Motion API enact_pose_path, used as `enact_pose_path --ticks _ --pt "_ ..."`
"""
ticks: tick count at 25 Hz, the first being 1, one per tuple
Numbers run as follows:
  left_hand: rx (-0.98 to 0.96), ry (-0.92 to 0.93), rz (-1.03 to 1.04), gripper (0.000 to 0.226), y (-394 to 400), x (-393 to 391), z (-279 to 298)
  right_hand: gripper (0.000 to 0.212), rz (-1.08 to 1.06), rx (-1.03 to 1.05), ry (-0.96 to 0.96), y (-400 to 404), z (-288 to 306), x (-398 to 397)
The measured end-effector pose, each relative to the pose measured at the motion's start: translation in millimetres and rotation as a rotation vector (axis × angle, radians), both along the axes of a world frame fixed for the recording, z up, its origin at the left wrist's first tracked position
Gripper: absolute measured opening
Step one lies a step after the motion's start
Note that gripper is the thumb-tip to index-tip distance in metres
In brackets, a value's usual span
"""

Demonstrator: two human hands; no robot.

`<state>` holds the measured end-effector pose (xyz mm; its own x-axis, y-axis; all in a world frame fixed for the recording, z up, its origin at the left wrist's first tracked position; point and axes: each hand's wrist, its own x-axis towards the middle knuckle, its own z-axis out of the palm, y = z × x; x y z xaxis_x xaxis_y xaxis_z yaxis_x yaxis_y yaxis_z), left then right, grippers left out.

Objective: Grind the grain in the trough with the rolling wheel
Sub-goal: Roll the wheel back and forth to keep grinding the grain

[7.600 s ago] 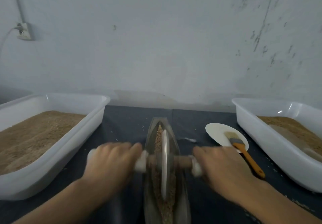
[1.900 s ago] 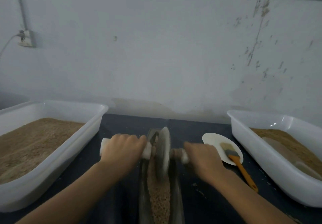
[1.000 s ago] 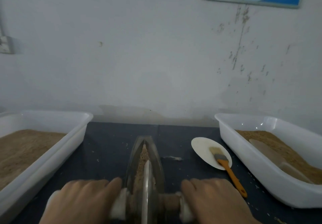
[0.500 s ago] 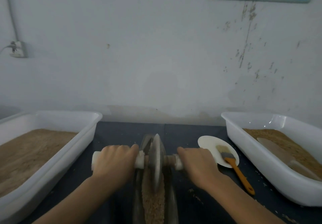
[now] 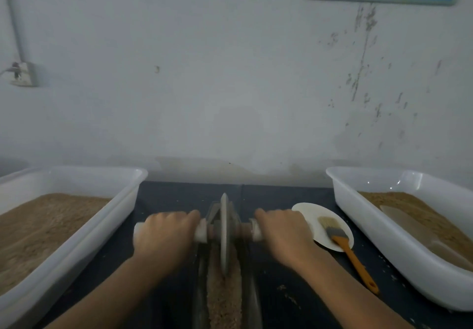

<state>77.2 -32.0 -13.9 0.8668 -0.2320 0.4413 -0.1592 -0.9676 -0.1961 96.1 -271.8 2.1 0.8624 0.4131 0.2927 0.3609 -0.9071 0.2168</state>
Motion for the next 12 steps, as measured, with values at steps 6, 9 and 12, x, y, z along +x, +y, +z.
enact_pose_path --ticks 6,9,12 --pt "0.019 0.076 -0.057 0.029 -15.2 -38.7 9.2 0.022 0.029 0.078 0.104 -19.3 -20.6 -35.3" --pt "0.075 0.036 -0.251 0.049 -10.1 -89.0 8.0 0.026 0.054 0.029 0.320 -34.1 -17.6 -75.2" --pt "0.124 -0.067 -0.288 0.061 -5.4 -100.1 11.9 0.028 0.053 -0.048 0.331 -34.2 -16.6 -78.9"
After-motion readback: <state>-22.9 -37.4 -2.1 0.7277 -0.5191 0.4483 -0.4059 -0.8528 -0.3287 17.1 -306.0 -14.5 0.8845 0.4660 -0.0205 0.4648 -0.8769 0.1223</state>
